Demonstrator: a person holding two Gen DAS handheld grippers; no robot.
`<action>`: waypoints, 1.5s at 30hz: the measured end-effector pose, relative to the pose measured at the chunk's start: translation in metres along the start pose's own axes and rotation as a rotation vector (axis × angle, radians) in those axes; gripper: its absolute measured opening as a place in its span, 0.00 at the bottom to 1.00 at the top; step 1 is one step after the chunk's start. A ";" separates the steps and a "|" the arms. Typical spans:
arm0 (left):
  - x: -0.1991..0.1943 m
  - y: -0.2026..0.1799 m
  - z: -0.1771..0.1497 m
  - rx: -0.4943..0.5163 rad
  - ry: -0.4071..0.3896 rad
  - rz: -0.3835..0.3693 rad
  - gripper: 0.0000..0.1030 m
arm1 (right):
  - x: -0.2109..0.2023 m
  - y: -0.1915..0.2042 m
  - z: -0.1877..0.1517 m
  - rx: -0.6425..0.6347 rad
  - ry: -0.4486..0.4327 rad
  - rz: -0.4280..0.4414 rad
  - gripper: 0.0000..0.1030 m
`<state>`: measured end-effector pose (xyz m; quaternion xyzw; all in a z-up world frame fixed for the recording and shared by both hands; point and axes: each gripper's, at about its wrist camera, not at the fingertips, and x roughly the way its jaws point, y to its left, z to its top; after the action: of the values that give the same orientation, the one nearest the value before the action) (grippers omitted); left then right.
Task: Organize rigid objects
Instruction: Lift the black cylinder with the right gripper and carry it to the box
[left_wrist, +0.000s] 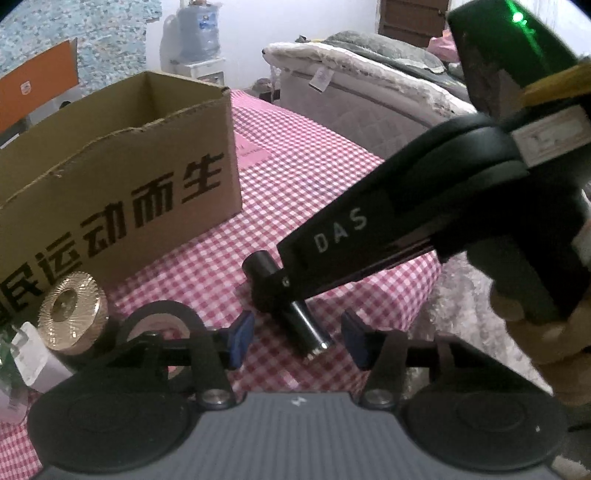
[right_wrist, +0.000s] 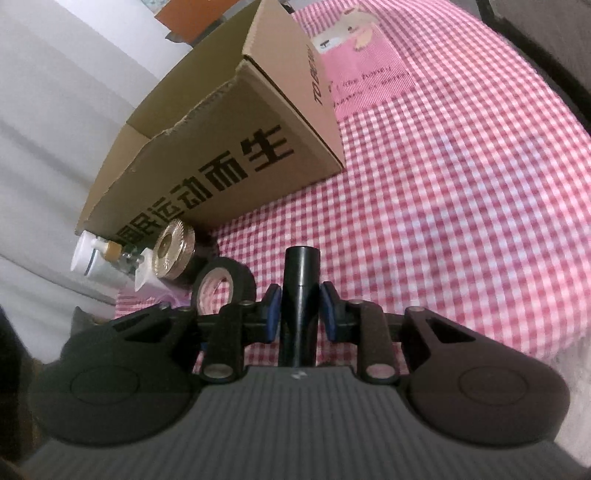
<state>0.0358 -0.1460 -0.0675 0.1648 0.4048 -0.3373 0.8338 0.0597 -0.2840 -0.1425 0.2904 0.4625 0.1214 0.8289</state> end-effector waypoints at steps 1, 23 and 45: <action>0.002 0.000 0.000 0.000 0.004 0.000 0.41 | -0.001 0.000 -0.001 0.001 0.005 0.004 0.21; 0.008 0.007 0.007 -0.045 0.010 0.025 0.25 | -0.008 -0.020 0.001 0.063 0.021 0.117 0.24; -0.096 0.055 0.039 -0.152 -0.226 0.027 0.22 | -0.060 0.073 0.028 -0.137 -0.142 0.213 0.21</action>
<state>0.0533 -0.0867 0.0320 0.0675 0.3303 -0.3108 0.8887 0.0555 -0.2639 -0.0456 0.2885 0.3599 0.2189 0.8598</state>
